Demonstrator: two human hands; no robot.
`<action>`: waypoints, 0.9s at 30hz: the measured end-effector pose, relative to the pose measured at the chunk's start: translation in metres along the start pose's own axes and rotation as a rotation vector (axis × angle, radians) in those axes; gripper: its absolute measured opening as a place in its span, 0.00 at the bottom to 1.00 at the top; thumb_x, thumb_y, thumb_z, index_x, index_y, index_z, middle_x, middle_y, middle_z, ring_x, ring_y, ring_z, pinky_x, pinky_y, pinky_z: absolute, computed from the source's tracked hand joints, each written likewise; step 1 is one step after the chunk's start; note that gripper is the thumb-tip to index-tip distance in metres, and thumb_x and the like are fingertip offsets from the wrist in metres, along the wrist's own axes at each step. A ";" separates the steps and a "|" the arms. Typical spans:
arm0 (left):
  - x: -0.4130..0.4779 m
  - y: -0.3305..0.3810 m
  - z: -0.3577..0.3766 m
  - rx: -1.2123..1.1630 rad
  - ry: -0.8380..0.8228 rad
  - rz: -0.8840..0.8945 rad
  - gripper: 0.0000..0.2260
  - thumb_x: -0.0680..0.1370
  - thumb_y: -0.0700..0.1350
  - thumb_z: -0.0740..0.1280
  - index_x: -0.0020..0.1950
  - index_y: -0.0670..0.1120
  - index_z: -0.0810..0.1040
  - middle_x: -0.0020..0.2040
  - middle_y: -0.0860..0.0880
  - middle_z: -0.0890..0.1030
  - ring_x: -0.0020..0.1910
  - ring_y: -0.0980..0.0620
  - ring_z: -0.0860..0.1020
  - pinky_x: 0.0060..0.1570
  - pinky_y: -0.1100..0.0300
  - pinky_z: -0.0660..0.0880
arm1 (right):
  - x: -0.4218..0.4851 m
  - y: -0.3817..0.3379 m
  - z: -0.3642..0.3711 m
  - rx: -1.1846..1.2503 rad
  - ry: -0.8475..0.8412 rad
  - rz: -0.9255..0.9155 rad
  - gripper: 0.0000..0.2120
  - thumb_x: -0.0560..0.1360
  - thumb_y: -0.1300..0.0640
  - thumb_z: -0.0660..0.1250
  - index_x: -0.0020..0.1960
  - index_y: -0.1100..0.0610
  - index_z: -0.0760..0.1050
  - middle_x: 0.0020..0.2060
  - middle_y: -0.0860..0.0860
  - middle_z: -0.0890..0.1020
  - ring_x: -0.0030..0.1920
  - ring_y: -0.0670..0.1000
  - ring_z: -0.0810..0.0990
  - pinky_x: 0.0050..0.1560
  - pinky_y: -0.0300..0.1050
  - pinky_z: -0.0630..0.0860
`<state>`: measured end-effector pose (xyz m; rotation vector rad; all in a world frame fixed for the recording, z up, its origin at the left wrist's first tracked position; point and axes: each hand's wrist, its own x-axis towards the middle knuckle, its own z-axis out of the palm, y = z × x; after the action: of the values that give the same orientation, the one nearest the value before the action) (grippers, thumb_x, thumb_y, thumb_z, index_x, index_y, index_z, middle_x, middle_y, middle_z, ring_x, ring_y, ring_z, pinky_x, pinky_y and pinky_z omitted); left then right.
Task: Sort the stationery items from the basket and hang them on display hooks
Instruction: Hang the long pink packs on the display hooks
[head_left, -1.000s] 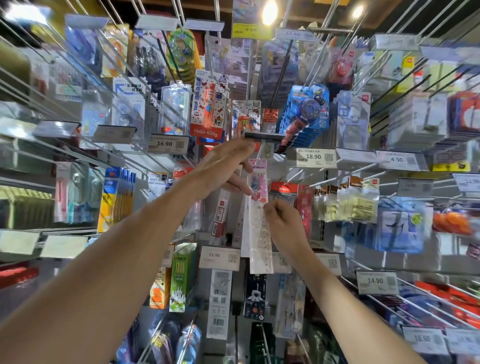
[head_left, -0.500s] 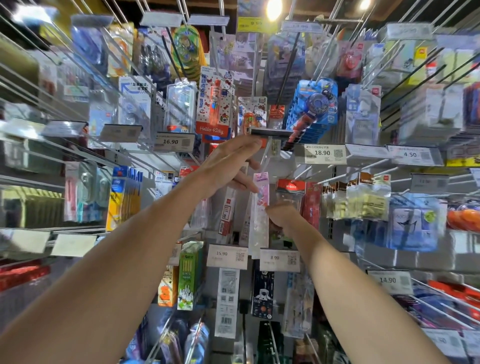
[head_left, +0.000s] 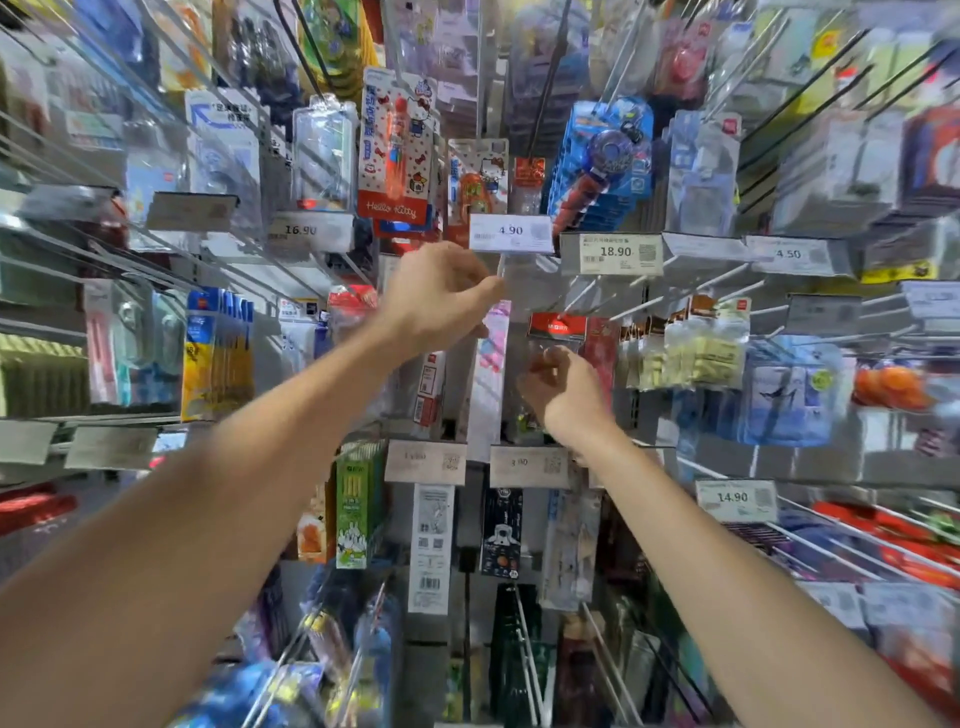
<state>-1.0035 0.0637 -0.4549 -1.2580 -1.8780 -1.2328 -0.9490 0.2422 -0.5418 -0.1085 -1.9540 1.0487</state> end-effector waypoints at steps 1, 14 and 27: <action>-0.004 0.002 0.004 0.139 0.038 0.050 0.08 0.79 0.50 0.70 0.44 0.47 0.85 0.55 0.47 0.84 0.48 0.51 0.85 0.51 0.45 0.83 | -0.006 -0.001 -0.005 -0.049 -0.027 -0.046 0.10 0.77 0.62 0.71 0.45 0.48 0.75 0.37 0.42 0.82 0.39 0.43 0.80 0.42 0.39 0.78; -0.025 -0.013 0.126 0.316 -0.513 0.131 0.04 0.75 0.47 0.66 0.47 0.50 0.72 0.44 0.49 0.77 0.45 0.40 0.80 0.42 0.51 0.76 | -0.018 0.025 -0.099 -0.353 -0.136 0.080 0.03 0.79 0.59 0.67 0.52 0.54 0.75 0.37 0.47 0.77 0.34 0.45 0.75 0.37 0.39 0.71; 0.027 0.135 0.128 0.206 -1.336 0.081 0.26 0.79 0.55 0.65 0.76 0.48 0.68 0.74 0.45 0.73 0.67 0.42 0.76 0.63 0.47 0.76 | -0.061 -0.113 -0.254 -0.579 -0.365 0.757 0.21 0.79 0.53 0.70 0.70 0.58 0.73 0.62 0.57 0.80 0.59 0.59 0.79 0.54 0.43 0.73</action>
<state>-0.8861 0.2088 -0.4346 -2.2661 -2.5994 0.0314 -0.6907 0.3023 -0.4400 -1.1129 -2.5861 0.9526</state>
